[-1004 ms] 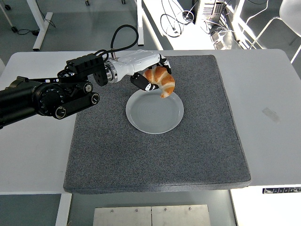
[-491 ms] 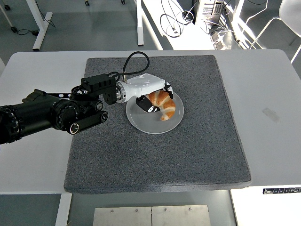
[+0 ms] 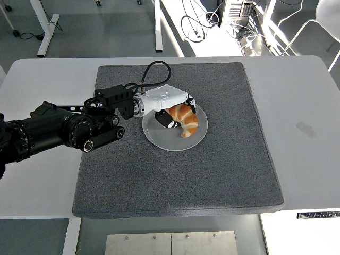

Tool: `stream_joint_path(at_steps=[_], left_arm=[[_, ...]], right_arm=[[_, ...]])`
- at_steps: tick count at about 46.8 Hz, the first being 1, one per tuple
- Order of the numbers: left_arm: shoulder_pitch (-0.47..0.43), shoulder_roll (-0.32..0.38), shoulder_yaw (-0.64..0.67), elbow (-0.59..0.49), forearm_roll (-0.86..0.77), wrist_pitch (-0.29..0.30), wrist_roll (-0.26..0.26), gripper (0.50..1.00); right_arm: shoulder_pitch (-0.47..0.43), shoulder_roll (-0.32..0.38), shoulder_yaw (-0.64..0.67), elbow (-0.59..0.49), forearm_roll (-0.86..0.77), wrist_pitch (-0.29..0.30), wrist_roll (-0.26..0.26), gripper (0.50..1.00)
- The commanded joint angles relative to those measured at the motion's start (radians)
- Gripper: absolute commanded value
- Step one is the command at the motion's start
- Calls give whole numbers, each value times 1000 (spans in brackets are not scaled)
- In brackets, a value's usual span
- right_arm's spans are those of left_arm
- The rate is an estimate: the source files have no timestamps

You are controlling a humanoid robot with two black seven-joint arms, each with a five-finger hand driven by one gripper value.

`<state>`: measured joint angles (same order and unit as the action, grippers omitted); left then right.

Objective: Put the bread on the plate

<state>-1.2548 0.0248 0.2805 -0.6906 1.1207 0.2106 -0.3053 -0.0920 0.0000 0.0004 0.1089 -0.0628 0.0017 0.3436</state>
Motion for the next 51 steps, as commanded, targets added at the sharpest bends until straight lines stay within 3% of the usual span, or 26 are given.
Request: stream_joint_path(at_steps=[1,12,16,20,27,36,46,51], left_arm=[[0,0,-1,2,1,1,0,500],[2,-2,0,5,1,0,9,500],[2,-2,0,5,1,0,9,591],[2,-2,-1,5,-8,-2,12,743],[2,0,-3,3,-12,-23,14,960],[-11,3,-4,2,-12,-82,15,980],[-34,4,-15,2,-16,-86,17,980],[-92,12,-37,-1,-106,-96,54,981]], right_arm=[[0,0,1,0,0,1,0,1000],[0,0,0,0,0,0,0,1000],[0,0,0,0,0,0,0,1000],[0,0,1,0,0,0,0,1000],[0,0,0,0,0,0,0,1000],[0,0,0,0,0,0,0,1000],[0,0,0,0,0,0,0,1000],[0,0,0,0,0,0,0,1000]])
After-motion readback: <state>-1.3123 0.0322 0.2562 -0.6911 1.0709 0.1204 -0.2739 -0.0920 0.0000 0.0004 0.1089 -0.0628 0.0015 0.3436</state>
